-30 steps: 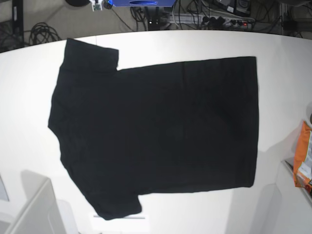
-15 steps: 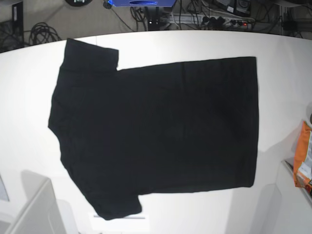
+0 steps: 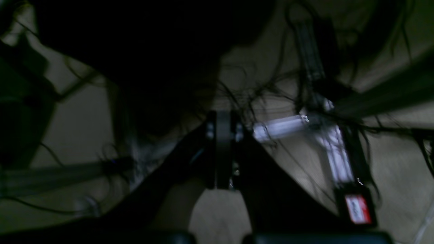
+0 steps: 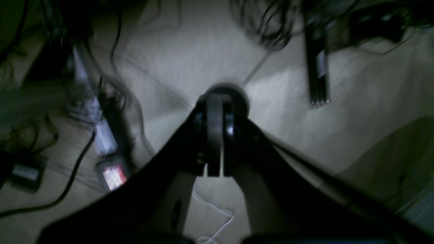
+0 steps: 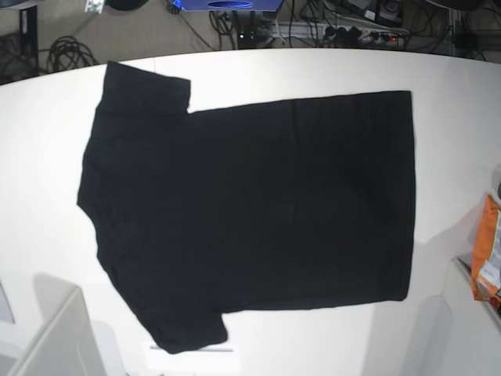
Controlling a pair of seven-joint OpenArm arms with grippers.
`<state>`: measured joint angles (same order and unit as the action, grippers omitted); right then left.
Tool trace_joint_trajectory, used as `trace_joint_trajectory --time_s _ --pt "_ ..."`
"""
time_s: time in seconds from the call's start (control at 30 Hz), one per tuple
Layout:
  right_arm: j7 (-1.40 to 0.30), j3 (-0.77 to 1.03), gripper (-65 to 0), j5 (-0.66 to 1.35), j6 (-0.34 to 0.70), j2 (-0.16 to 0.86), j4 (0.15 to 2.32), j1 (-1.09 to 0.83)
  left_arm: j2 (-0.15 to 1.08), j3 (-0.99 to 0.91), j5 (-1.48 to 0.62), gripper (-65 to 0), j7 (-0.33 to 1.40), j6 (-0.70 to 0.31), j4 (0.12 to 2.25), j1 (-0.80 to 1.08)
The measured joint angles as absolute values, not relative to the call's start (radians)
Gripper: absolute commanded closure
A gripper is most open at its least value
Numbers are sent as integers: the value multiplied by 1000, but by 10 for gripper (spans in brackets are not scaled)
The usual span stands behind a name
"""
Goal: Fold the T-shirt properly
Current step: 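Move both grippers down to the shoulder corners of the black T-shirt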
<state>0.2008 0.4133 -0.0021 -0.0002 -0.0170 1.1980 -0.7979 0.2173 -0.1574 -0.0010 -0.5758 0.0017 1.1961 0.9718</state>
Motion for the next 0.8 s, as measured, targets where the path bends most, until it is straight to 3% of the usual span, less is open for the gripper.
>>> trace_joint_trajectory --time_s 0.3,0.47,0.57,0.6,0.63,0.7,0.8 --pt "110 565 0 -2 -4 -118 1562 -816 217 -189 -4 0 -570 -1 1458 1082" --pt "105 565 0 0 -1 -122 1700 -812 226 -190 -207 0 -557 0 1586 1116" --pt "51 565 0 105 -4 -131 1780 -808 251 -218 -254 0 -568 0 1650 1130" --pt "-4 565 -20 151 -6 -133 1821 -808 252 -229 -256 0 -569 1 1662 1131" --pt "-52 564 -89 184 -4 -133 1863 -808 251 -239 -257 0 -568 3 1668 1131" --pt "-175 563 -230 265 -2 -127 1955 -797 250 -252 -258 -146 -565 1 1670 1130" --pt "-324 564 -306 398 96 -81 1989 -737 245 -264 -260 -314 -562 1 1670 1130"
